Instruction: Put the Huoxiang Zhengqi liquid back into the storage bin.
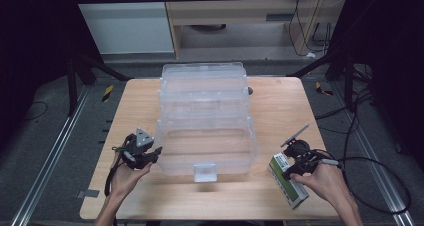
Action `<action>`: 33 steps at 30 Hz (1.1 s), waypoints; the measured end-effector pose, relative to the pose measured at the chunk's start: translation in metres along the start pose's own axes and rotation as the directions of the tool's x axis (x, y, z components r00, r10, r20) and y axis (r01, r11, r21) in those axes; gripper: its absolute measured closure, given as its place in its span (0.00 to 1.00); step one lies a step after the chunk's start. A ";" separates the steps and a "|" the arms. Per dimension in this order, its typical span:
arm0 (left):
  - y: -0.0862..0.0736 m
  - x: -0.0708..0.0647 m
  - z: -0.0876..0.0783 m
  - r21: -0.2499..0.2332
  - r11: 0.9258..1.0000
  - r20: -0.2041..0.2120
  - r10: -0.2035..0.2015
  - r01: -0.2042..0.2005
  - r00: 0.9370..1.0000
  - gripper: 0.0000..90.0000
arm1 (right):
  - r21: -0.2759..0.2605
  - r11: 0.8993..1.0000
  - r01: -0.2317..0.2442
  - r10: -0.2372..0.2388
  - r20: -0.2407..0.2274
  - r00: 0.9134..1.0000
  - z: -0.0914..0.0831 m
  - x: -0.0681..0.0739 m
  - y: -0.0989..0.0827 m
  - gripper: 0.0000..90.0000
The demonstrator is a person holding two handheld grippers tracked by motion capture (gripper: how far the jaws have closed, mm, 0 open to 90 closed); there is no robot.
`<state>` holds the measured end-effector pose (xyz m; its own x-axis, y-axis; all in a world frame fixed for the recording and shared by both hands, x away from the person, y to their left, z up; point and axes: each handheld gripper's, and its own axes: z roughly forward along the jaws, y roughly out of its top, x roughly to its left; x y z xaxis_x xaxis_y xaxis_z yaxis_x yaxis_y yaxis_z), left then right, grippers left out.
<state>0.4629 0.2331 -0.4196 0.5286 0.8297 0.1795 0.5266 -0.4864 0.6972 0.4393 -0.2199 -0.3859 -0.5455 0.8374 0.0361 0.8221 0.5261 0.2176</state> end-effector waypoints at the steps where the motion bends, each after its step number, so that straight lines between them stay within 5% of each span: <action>1: 0.000 0.000 0.000 0.000 1.000 -0.001 0.001 -0.001 1.000 0.67 | 0.002 1.000 -0.001 0.001 0.002 1.000 0.001 0.000 0.000 0.61; 33: 0.000 0.000 -0.001 -0.004 1.000 0.004 0.002 -0.002 1.000 0.67 | 0.060 0.998 -0.027 0.026 0.023 0.999 0.006 0.002 0.006 0.66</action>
<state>0.4622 0.2334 -0.4185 0.5323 0.8276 0.1779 0.5233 -0.4869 0.6993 0.4442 -0.2142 -0.3902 -0.5202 0.8538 0.0189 0.8448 0.5112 0.1579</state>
